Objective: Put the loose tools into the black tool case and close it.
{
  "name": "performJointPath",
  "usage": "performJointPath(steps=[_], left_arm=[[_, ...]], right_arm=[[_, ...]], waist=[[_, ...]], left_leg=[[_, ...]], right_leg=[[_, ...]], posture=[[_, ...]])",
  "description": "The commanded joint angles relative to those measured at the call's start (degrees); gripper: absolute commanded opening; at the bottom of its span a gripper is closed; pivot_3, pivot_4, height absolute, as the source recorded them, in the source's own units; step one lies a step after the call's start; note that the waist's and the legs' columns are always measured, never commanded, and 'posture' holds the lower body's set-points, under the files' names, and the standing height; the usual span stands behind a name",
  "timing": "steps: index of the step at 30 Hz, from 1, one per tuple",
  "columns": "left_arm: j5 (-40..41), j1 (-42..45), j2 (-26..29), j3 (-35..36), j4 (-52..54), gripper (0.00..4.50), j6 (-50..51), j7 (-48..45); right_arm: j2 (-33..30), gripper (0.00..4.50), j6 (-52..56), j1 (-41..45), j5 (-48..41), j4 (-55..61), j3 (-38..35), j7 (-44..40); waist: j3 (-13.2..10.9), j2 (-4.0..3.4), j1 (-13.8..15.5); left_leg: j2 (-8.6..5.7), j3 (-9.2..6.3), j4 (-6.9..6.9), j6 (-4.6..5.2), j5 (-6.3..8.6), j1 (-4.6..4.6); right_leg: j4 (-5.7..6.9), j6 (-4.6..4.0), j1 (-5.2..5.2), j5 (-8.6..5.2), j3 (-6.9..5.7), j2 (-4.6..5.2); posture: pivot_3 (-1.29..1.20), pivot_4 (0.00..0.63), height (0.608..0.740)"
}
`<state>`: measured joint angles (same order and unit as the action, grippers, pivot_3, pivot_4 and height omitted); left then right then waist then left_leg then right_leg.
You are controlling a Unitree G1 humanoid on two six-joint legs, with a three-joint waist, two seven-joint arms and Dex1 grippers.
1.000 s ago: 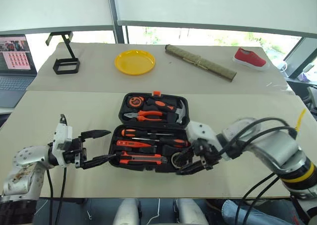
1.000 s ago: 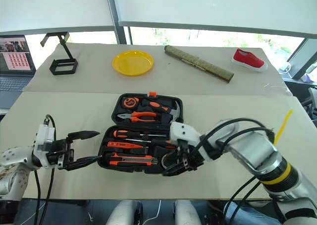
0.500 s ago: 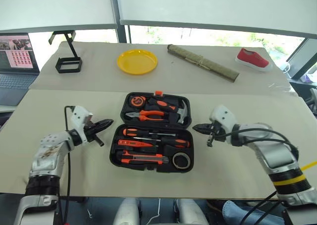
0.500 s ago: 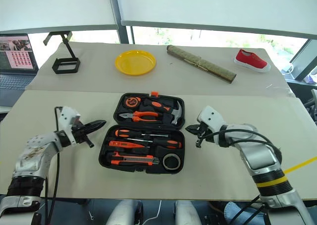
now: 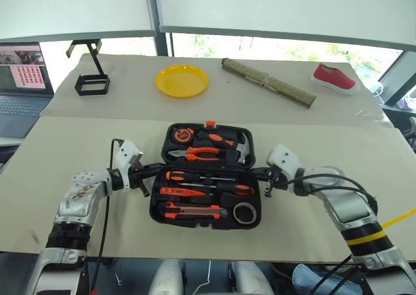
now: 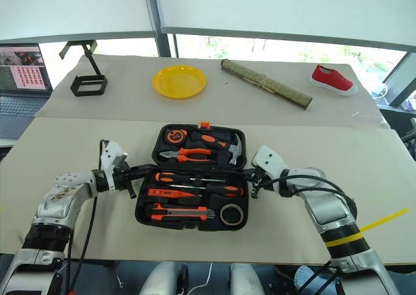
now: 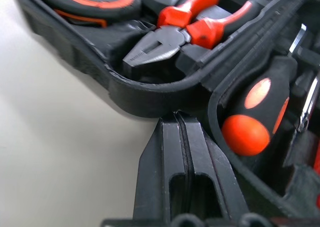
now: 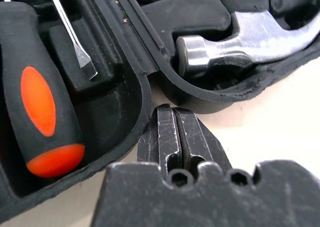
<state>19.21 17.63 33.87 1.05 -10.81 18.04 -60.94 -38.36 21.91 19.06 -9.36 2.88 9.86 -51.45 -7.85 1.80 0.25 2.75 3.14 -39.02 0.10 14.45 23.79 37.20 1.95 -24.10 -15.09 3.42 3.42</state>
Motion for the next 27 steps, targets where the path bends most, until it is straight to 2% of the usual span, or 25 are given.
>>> performJointPath(steps=[1,6,8,9,10,12,15,17,19,21,22,27], left_arm=[[1.9,-1.5,-0.1,0.0,3.6,0.02,0.4,-1.5],[-1.1,-2.3,2.0,1.5,2.6,0.02,1.6,3.3],[-1.0,-2.2,3.1,2.7,2.2,0.02,2.6,4.4],[-1.7,-2.2,4.6,2.7,2.5,0.42,4.5,5.3],[-2.3,-2.0,6.5,2.3,2.7,0.54,8.6,6.3],[1.0,-2.0,11.1,3.3,4.8,1.22,16.5,3.6],[4.4,0.3,14.5,4.2,7.3,2.33,26.4,4.1],[5.5,2.9,16.6,3.2,9.7,3.02,32.6,4.0],[7.6,5.9,16.4,3.5,11.3,3.75,36.6,4.2],[6.2,10.9,13.1,3.0,9.7,4.48,39.6,9.8],[5.6,12.6,11.8,2.6,9.0,4.5,41.5,12.0],[5.0,15.9,6.4,1.1,9.6,4.5,46.6,18.3]], right_arm=[[-1.4,0.0,-1.6,-1.0,-1.1,2.6,-2.1,-1.8],[-3.1,0.0,-0.4,-1.5,-1.6,2.2,-3.5,-2.6],[-4.0,0.0,3.5,-1.5,-3.7,3.5,-5.2,-3.0],[-3.9,0.46,6.3,-1.1,-6.0,4.3,-7.2,-2.8],[-4.1,0.62,9.8,-0.5,-8.4,5.2,-8.9,-3.0],[-5.6,1.25,18.5,2.6,-12.4,6.4,-11.6,-3.0],[-8.7,2.28,33.0,7.2,-17.7,7.8,-11.2,-4.3],[-8.5,2.91,41.1,11.9,-19.3,7.1,-10.1,-2.4],[-7.0,3.61,47.6,17.2,-18.6,4.5,-7.7,0.7],[-3.3,4.37,51.3,23.2,-17.1,-0.8,-6.0,4.1],[-1.6,4.48,52.6,25.3,-17.0,-2.9,-5.7,5.2],[3.0,4.48,54.2,30.1,-14.7,-10.2,-3.2,9.4]], waist=[[0.0,0.0,0.0],[0.0,0.0,0.0],[0.0,0.0,0.0],[0.0,0.0,-0.1],[0.0,0.0,-0.2],[0.0,-0.02,-0.9],[-0.1,-0.09,-1.5],[-0.1,-0.05,-1.4],[-0.1,-0.03,-1.3],[-0.1,0.0,-1.2],[-0.1,0.0,-1.0],[-0.1,0.0,-0.9]], left_leg=[[0.0,0.0,0.0,0.0,0.0,-0.01],[0.0,0.0,0.0,0.0,0.0,-0.01],[0.0,-0.01,0.0,0.0,0.0,-0.04],[0.0,-0.01,0.0,0.0,0.0,-0.05],[0.01,-0.01,0.0,0.0,0.0,-0.06],[0.05,-0.02,0.01,0.0,0.0,-0.12],[0.05,-0.02,0.08,0.0,0.0,-0.36],[0.04,-0.01,0.11,0.0,0.0,-0.44],[0.05,0.03,0.08,0.0,0.0,-0.41],[0.03,0.06,0.05,0.0,0.0,-0.37],[0.01,0.07,0.04,0.0,0.0,-0.34],[-0.04,0.07,0.01,-0.01,-0.01,-0.15]], right_leg=[[0.01,0.0,0.0,0.0,0.0,0.0],[0.01,0.0,0.0,0.0,0.01,-0.01],[0.02,0.0,0.01,0.0,0.01,-0.02],[0.03,0.0,0.02,0.0,0.01,-0.02],[0.05,0.0,0.02,0.0,0.02,-0.02],[0.09,-0.01,0.03,0.0,0.04,-0.07],[0.34,-0.03,-0.01,-0.01,0.3,-0.1],[0.36,-0.04,0.04,-0.02,0.3,-0.13],[0.39,-0.05,0.02,-0.03,0.31,-0.15],[0.39,-0.05,-0.01,-0.03,0.31,-0.14],[0.39,-0.04,-0.03,-0.03,0.31,-0.14],[0.5,-0.03,-0.11,-0.01,0.3,-0.1]], posture=[[0.0,0.15,0.74],[0.0,0.15,0.74],[0.0,0.15,0.74],[0.0,0.15,0.74],[0.0,0.15,0.74],[0.0,0.15,0.74],[0.0,0.15,0.74],[0.0,0.15,0.74],[0.0,0.15,0.74],[0.0,0.15,0.74],[0.0,0.15,0.74],[0.0,0.15,0.74]])
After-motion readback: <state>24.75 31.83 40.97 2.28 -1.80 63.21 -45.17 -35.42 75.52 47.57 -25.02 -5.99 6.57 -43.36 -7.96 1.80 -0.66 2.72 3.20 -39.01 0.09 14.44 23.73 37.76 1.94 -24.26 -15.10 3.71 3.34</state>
